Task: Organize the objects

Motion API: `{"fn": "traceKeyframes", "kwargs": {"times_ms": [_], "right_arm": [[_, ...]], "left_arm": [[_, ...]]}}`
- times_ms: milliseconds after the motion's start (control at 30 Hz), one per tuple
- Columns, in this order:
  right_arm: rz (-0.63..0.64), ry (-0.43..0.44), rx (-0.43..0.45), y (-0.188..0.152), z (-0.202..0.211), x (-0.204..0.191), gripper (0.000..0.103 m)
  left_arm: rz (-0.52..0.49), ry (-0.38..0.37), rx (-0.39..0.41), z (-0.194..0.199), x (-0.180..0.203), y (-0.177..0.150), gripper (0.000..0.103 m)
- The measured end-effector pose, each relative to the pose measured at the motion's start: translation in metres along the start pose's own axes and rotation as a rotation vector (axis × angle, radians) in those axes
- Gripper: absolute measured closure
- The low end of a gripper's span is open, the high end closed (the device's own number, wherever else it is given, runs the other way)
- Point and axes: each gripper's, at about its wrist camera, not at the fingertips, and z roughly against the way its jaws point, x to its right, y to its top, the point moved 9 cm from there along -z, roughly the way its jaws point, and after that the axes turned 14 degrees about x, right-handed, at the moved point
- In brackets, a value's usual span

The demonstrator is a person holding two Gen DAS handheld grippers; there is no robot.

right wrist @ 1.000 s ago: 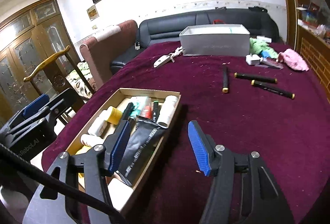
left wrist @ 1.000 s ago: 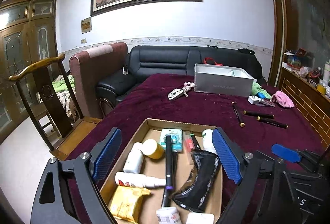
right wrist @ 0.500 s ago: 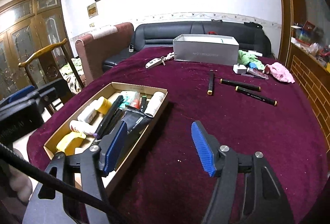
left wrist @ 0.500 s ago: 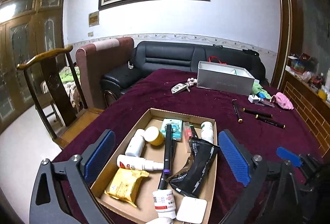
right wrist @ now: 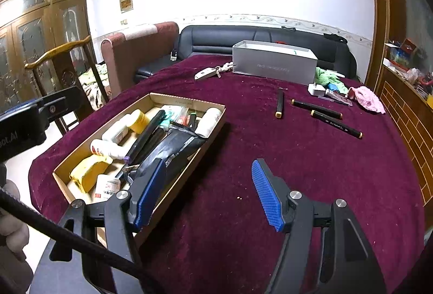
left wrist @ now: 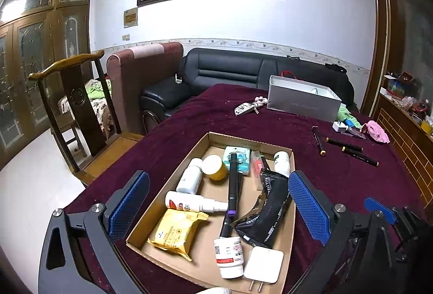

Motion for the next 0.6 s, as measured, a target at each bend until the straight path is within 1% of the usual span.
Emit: {"fn": "traceKeyframes", "kwargs": {"times_ms": [133,233,600], "right_arm": [[0.034,-0.002,-0.008,-0.003,-0.001,-0.009,0.037],[0.057,-0.003,-0.012,-0.005,-0.002,-0.015,0.034],[0.084,0.003,-0.045,-0.016,-0.007,-0.025,0.034]], "left_arm": [[0.006,0.001,-0.006,-0.001,-0.004,-0.002,0.002],[0.01,0.002,-0.01,-0.003,-0.006,-0.003,0.002],[0.03,0.002,-0.04,-0.012,-0.012,-0.013,0.002]]}}
